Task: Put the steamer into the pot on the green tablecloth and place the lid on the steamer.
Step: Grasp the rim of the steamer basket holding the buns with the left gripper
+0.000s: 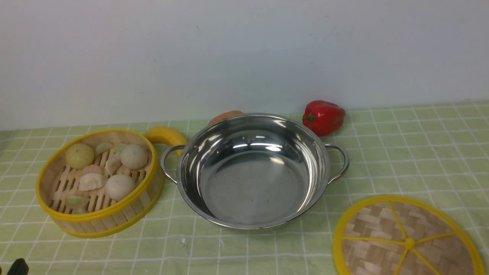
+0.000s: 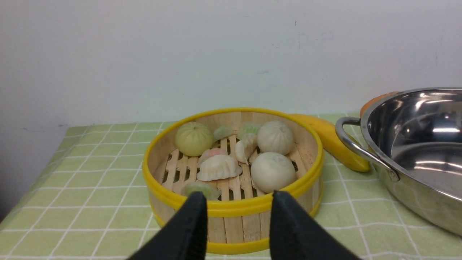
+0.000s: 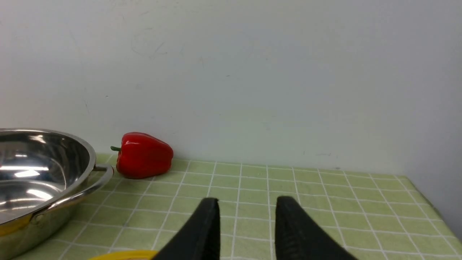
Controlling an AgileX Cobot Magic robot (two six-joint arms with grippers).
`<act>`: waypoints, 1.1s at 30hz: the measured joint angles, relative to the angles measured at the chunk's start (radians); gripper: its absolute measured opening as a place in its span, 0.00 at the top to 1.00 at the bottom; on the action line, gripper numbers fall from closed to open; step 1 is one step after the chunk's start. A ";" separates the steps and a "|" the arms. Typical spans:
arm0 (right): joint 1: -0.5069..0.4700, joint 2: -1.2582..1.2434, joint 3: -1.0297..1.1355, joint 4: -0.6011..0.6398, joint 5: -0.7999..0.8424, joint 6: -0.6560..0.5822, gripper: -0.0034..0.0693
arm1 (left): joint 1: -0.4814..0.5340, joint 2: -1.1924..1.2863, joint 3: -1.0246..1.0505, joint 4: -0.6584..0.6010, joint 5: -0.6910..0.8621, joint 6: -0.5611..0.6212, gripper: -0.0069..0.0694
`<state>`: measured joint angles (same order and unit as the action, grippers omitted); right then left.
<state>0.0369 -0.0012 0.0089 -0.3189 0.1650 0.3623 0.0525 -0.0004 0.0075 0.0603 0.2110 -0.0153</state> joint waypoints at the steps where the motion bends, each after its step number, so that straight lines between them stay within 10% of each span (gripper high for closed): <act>1: 0.000 0.000 0.000 0.000 0.000 0.000 0.62 | 0.000 0.000 0.000 0.000 0.000 0.000 0.59; 11: 0.000 0.000 0.000 0.112 -0.207 0.106 0.62 | 0.000 0.000 0.000 -0.084 -0.105 -0.044 0.59; 20: 0.000 0.000 0.000 0.194 -0.665 0.285 0.62 | 0.000 0.000 0.000 -0.420 -0.513 -0.384 0.59; 29: 0.000 0.000 -0.012 0.200 -0.894 0.372 0.62 | 0.000 -0.001 -0.031 -0.376 -0.788 -0.434 0.59; 33: 0.000 0.030 -0.161 0.205 -0.836 0.225 0.62 | 0.000 0.056 -0.210 -0.255 -0.829 -0.351 0.59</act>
<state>0.0369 0.0285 -0.1524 -0.1134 -0.6712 0.5868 0.0525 0.0554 -0.2025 -0.1943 -0.6177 -0.3664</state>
